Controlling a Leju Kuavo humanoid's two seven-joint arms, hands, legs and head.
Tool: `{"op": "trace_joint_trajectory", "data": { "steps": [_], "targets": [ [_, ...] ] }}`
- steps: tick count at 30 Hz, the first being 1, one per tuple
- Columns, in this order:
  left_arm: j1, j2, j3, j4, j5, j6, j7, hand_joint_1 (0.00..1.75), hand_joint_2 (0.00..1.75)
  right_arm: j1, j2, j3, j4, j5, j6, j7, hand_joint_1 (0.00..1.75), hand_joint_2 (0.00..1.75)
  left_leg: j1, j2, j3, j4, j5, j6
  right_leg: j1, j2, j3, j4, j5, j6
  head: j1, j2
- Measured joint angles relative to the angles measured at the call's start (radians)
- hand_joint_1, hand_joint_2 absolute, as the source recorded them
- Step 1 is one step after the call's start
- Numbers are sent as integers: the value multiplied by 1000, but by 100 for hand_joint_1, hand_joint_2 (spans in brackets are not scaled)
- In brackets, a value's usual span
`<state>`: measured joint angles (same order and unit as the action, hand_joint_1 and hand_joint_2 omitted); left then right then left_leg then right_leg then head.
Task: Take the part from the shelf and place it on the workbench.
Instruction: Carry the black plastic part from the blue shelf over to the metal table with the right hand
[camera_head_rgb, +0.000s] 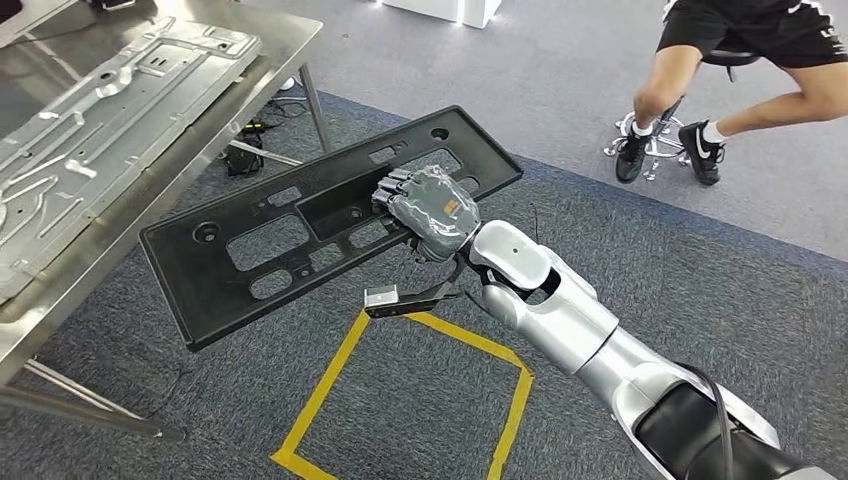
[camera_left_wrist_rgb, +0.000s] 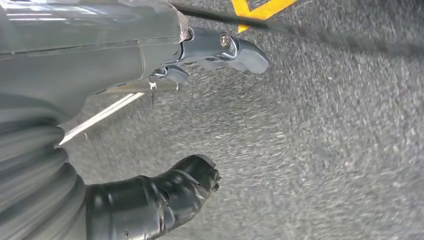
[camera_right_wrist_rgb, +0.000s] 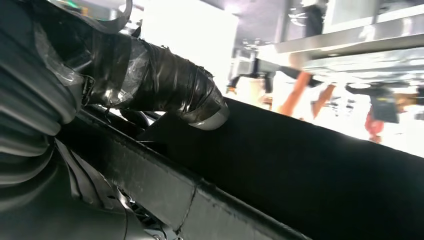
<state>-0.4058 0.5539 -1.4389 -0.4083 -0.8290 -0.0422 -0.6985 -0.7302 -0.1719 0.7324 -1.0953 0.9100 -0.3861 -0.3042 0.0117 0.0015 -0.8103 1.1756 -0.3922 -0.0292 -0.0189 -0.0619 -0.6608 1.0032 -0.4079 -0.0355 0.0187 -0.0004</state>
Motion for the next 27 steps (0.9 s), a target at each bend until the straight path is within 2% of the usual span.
{"op": "trace_joint_trajectory", "data": {
  "steps": [1,2,3,4,6,7,8,10,11,12,13,14,15,17,18,19,21,22,23,24,25,26,27],
  "targets": [
    [2,6,0,-2,17,54,0,0,175,1,-2,0,-3,-1,1,-1,175,175,-1,25,39,-76,28,-8,-1,-8,0,4,-5,6,0,0],
    [0,9,0,-5,21,121,0,0,175,0,-4,-1,-7,-4,3,-4,175,175,-6,46,71,-135,49,-8,0,-17,-2,7,-8,12,0,0],
    [-8,1,0,-8,6,189,0,0,175,-1,-6,-1,-10,-7,9,-9,175,175,-12,59,90,-173,58,-6,2,-27,-4,10,-10,18,0,0],
    [-24,-21,0,-8,-38,240,-1,0,175,-3,-5,0,-13,-10,17,-13,175,175,-18,60,94,-187,60,0,5,-38,-7,13,-10,23,1,0],
    [-72,-109,0,1,-171,276,-2,0,175,-11,14,11,-13,-15,39,-20,175,175,-22,28,86,-193,67,18,4,-64,-15,19,-14,32,2,0],
    [-100,-171,0,8,-242,268,-2,0,175,-18,31,21,-11,-17,49,-21,175,175,-23,10,84,-198,70,28,-1,-59,-23,31,-21,37,2,0],
    [-127,-237,0,16,-303,253,-1,0,175,-28,51,32,-9,-20,56,-21,175,175,-22,-5,82,-200,72,40,-6,-39,-40,59,-35,43,2,0],
    [-169,-369,0,28,-403,237,16,0,175,-50,85,56,-4,-28,63,-19,175,175,-19,-32,81,-197,72,60,-13,23,-102,175,-76,56,2,0],
    [-181,-429,0,34,-455,239,35,0,175,-60,97,67,1,-33,64,-19,175,175,-18,-45,82,-191,69,67,-14,40,-142,248,-96,64,3,0],
    [-188,-485,0,40,-512,243,57,0,175,-69,107,80,7,-36,66,-18,175,175,-18,-61,84,-186,66,72,-15,46,-178,306,-107,70,3,0],
    [-190,-543,0,47,-572,243,79,0,175,-77,114,90,13,-38,69,-18,175,175,-18,-76,86,-180,62,75,-17,47,-200,332,-102,74,3,0],
    [-190,-587,0,54,-623,239,95,0,175,-86,120,98,20,-39,72,-17,175,175,-18,-93,88,-175,58,76,-18,47,-202,314,-79,72,3,0],
    [-190,-626,0,60,-660,234,105,0,175,-96,125,103,26,-40,75,-17,175,175,-17,-108,88,-170,54,76,-18,52,-183,259,-43,67,2,0],
    [-189,-675,0,69,-693,231,114,0,175,-119,128,108,37,-42,78,-15,175,175,-14,-134,85,-159,47,70,-17,83,-121,118,15,52,2,0],
    [-189,-691,0,74,-698,234,116,0,175,-127,130,110,42,-43,78,-15,175,175,-11,-144,83,-154,44,66,-15,97,-96,74,28,47,2,0],
    [-190,-701,0,79,-701,236,116,0,175,-134,131,111,46,-45,77,-16,175,175,-8,-151,82,-151,42,61,-13,106,-81,53,31,43,2,0],
    [-190,-715,-1,89,-702,239,116,0,175,-140,137,112,55,-46,77,-17,175,175,-3,-166,83,-156,42,51,-8,90,-69,45,31,39,2,0],
    [-190,-719,-1,93,-701,238,116,0,175,-144,141,112,60,-46,76,-17,175,175,-5,-160,84,-156,37,48,-8,80,-64,37,33,33,2,0],
    [-191,-722,-1,97,-698,235,115,0,175,-147,144,113,64,-46,75,-17,175,175,-9,-139,80,-143,22,48,-8,69,-57,29,36,26,1,0],
    [-192,-724,0,101,-693,229,113,0,175,-150,145,113,68,-45,73,-17,175,175,-14,-110,70,-109,-5,50,-8,57,-49,19,39,20,0,0],
    [-193,-725,0,105,-686,222,110,0,175,-152,146,113,73,-45,71,-18,175,175,-17,-75,53,-52,-42,54,-6,47,-41,13,41,16,-1,0],
    [-194,-724,0,107,-680,215,107,0,175,-154,146,113,76,-45,70,-18,175,175,-19,-53,35,3,-75,56,-5,39,-36,9,41,13,-1,0],
    [-195,-724,0,109,-674,210,106,0,175,-155,146,113,79,-45,69,-18,175,175,-19,-43,21,45,-97,56,-4,32,-33,8,41,13,-1,0]
  ]
}}
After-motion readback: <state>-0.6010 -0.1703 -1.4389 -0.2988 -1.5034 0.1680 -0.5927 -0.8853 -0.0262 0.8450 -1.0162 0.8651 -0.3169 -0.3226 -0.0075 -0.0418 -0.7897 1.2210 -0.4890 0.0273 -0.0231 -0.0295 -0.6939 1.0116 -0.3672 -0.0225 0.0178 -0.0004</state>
